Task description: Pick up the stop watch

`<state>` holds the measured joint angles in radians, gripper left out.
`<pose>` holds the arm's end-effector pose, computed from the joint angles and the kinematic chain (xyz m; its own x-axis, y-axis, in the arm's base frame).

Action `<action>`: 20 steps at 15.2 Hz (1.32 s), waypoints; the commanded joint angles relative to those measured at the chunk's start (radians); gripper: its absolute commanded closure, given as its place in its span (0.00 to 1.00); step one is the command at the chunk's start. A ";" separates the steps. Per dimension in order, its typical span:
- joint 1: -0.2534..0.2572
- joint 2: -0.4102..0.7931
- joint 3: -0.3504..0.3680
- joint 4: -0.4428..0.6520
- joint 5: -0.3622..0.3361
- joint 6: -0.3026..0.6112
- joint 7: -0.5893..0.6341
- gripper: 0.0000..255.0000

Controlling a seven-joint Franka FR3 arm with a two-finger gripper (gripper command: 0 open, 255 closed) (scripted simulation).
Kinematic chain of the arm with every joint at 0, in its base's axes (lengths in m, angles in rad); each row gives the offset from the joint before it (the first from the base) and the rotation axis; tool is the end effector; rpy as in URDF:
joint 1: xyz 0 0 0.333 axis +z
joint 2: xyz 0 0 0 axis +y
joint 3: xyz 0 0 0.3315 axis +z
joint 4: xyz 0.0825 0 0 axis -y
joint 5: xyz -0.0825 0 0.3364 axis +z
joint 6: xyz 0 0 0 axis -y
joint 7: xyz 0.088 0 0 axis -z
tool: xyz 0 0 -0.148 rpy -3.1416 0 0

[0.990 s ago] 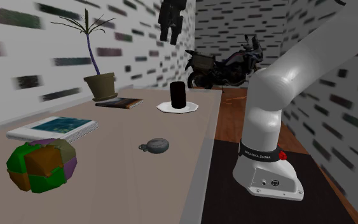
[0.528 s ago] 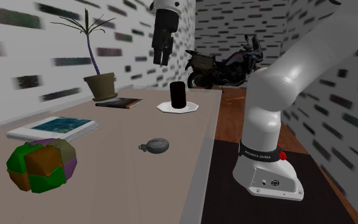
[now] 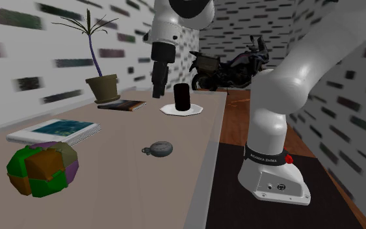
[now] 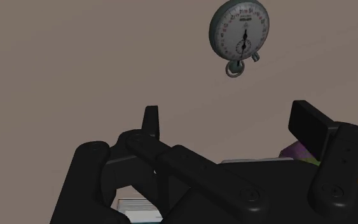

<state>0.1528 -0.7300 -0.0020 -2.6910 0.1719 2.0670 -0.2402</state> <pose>0.2810 0.0580 0.4467 0.9442 0.3009 0.1343 0.3179 -0.9390 -0.1313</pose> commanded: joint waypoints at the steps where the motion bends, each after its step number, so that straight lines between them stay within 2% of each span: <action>1: 0.031 0.026 0.008 -0.043 0.023 0.062 -0.024 0.00; 10: 0.183 0.235 0.029 -0.152 0.148 0.343 -0.158 0.00; 17: 0.210 0.335 0.019 -0.185 0.194 0.474 -0.204 0.00; 19: 0.212 0.344 0.017 -0.187 0.199 0.485 -0.209 0.00; 20: 0.213 0.345 0.018 -0.187 0.200 0.486 -0.208 1.00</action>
